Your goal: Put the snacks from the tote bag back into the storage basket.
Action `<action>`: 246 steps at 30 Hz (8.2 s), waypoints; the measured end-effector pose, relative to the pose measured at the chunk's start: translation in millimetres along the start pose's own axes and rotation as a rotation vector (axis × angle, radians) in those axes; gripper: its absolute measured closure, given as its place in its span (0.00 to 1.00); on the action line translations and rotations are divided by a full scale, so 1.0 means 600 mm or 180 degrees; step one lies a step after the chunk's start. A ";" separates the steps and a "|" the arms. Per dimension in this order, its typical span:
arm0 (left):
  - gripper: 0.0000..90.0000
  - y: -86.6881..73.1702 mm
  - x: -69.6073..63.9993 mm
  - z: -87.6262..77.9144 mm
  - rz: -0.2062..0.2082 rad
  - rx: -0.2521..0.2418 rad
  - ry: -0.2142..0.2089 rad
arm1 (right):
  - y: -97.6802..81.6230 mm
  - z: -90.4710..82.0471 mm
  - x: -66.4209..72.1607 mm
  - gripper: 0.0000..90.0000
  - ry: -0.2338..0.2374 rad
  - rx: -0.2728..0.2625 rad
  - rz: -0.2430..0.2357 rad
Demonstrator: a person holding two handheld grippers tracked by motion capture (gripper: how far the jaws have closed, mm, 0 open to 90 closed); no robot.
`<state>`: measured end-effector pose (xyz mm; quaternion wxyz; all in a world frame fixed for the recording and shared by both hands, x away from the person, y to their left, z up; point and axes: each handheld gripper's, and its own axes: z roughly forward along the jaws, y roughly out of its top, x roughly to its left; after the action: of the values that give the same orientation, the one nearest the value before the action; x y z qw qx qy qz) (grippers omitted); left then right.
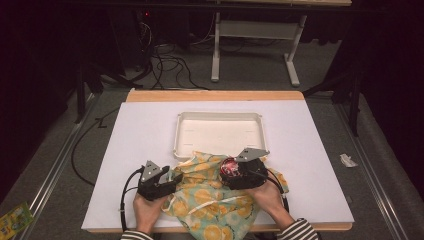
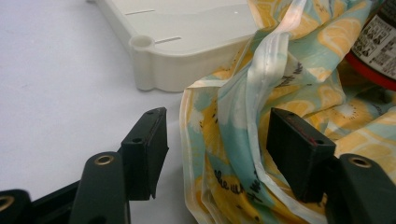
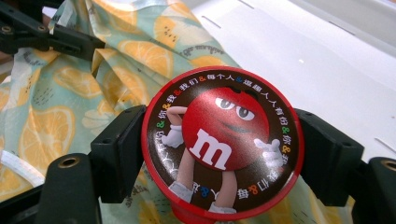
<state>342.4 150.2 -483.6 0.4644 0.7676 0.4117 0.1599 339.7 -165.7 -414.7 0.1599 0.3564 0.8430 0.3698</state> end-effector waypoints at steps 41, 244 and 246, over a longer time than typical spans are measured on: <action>0.44 0.000 0.000 0.000 0.0021 0.0008 -0.0044 | 0.039 -0.064 -0.044 0.28 -0.0007 -0.0144 0.0176; 0.42 0.002 0.000 0.001 0.0039 0.0011 -0.0130 | 0.105 0.107 -0.189 0.24 -0.0489 0.0306 0.0717; 0.42 0.003 0.000 -0.002 0.0035 -0.0010 -0.0140 | 0.103 0.098 -0.190 0.25 -0.0474 0.0258 0.0693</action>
<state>342.6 150.8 -481.3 0.4736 0.7725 0.3969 0.1461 479.8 -188.3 -408.3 0.1665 0.4784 0.7994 0.3231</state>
